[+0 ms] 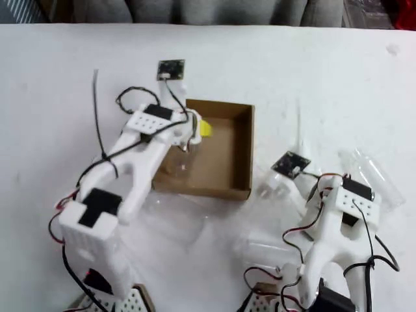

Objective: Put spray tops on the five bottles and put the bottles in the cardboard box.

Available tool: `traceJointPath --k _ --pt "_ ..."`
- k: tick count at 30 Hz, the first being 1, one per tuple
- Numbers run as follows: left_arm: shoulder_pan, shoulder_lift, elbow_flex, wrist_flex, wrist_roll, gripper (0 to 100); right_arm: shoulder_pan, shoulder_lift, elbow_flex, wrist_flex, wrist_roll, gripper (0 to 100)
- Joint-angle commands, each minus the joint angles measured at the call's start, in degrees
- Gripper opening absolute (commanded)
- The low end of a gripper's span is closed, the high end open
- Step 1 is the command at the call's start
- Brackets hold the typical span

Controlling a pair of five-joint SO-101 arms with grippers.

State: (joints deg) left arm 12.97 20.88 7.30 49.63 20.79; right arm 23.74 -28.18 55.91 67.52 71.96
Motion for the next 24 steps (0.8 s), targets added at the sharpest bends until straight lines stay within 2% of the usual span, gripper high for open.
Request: traceJointPath --k 1,10,16,18,21,24 --pt "-0.5 1.5 -5.7 1.7 -1.0 35 0.7 -1.5 -0.3 -0.5 0.6 1.6" --pt "-0.8 11.1 -14.4 5.5 -1.2 21 0.6 -1.5 1.1 -0.5 0.6 1.6" --pt "-0.5 11.0 -15.2 6.1 -1.3 1 0.7 -1.5 1.1 -0.5 0.6 1.6" --pt "-0.5 10.9 -15.2 6.1 -1.0 4 0.7 -1.5 1.1 -0.5 0.6 1.6" --pt "-0.7 7.9 -14.8 6.8 -1.1 2 0.7 -1.5 1.0 -0.5 0.6 1.6" --pt "-0.7 1.7 -14.8 12.3 -1.3 2 0.7 -2.1 0.6 -0.3 0.6 1.6"
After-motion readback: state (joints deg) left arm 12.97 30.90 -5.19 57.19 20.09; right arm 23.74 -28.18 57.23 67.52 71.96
